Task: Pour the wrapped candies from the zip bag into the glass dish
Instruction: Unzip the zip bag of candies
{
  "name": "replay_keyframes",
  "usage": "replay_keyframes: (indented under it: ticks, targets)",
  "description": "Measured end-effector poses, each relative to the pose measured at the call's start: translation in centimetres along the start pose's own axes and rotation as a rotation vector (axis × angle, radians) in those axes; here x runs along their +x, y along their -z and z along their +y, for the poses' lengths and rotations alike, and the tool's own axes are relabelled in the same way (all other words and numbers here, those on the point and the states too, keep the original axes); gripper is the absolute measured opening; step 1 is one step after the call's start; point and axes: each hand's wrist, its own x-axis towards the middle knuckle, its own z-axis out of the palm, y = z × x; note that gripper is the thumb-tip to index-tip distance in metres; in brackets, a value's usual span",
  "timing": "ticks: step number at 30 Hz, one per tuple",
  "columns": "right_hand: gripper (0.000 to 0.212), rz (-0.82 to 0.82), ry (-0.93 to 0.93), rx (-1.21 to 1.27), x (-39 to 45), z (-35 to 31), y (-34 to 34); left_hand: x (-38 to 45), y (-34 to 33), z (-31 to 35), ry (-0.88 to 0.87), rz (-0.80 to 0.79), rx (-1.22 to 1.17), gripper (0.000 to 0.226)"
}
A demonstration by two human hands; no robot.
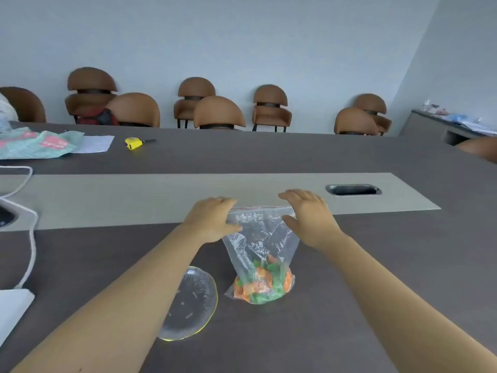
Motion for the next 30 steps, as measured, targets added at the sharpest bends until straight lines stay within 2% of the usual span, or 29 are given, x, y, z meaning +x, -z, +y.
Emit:
replay_keyframes:
  ticks: [5,9,14,19,21,24,26,28,29,30]
  targets:
    - [0.043,-0.051,0.024,-0.028,1.9,0.1,-1.4,0.8,-1.0,-0.3,0.078,0.102,-0.162,0.033]
    - [0.026,-0.01,0.04,0.024,2.5,0.7,-1.8,1.3,-1.1,-0.4,0.091,0.183,-0.216,0.025]
    - [0.023,-0.014,0.015,0.188,2.2,1.5,-1.5,2.8,-0.6,0.1,0.072,0.263,-0.295,0.023]
    - [0.024,-0.051,-0.064,0.518,2.3,1.7,-0.6,5.1,0.1,0.9,0.076,0.34,-0.331,0.02]
    - [0.028,-0.069,-0.13,0.682,2.4,1.5,-0.4,5.7,0.0,1.3,0.1,0.354,-0.356,0.027]
    - [0.029,-0.117,-0.205,0.863,2.6,1.2,-0.9,5.5,-0.2,1.9,0.164,0.381,-0.439,0.049]
    - [0.028,-0.142,-0.223,0.962,2.8,0.9,-1.3,4.8,-0.5,2.1,0.233,0.41,-0.554,0.05]
    - [0.027,-0.161,-0.232,1.041,2.7,0.3,-1.6,3.9,-0.9,2.1,0.279,0.348,-0.716,0.03]
    - [0.026,-0.165,-0.23,1.064,2.6,0.1,-1.7,3.3,-1.1,2.1,0.287,0.267,-0.799,0.019]
    - [0.025,-0.166,-0.22,1.073,2.5,-0.2,-1.9,2.8,-1.3,2.1,0.287,0.185,-0.892,0.018]
